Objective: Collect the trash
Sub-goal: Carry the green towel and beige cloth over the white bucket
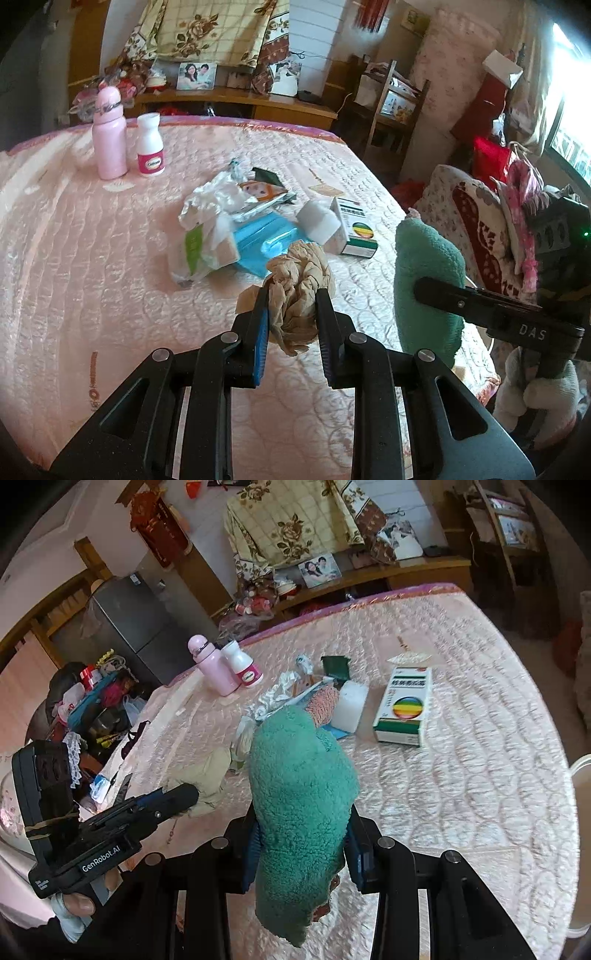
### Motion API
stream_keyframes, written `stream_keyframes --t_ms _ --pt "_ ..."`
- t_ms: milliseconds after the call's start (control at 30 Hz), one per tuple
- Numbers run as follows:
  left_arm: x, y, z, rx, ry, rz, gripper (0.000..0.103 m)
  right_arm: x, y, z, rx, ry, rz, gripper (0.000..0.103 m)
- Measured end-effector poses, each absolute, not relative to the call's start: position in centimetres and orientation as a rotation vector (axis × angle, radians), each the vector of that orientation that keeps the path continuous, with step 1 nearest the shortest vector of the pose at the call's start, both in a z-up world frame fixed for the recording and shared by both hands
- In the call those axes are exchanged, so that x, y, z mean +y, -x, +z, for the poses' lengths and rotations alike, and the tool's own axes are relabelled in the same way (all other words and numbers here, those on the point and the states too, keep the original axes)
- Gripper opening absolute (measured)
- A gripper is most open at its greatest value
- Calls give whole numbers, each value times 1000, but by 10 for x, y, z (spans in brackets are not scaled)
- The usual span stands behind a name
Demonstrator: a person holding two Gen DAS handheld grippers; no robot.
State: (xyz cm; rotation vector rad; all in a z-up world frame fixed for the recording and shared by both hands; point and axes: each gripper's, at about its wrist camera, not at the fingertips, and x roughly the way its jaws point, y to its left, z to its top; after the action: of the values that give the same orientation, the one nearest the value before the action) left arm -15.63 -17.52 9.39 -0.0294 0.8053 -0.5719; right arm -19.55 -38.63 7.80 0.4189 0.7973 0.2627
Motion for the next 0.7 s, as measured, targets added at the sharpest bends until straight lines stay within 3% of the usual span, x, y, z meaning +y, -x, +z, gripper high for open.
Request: stream_keyframes --t_ms 700 --pt "-267 180 111 761 -70 -686 21 -464 255 93 731 -431 98 37"
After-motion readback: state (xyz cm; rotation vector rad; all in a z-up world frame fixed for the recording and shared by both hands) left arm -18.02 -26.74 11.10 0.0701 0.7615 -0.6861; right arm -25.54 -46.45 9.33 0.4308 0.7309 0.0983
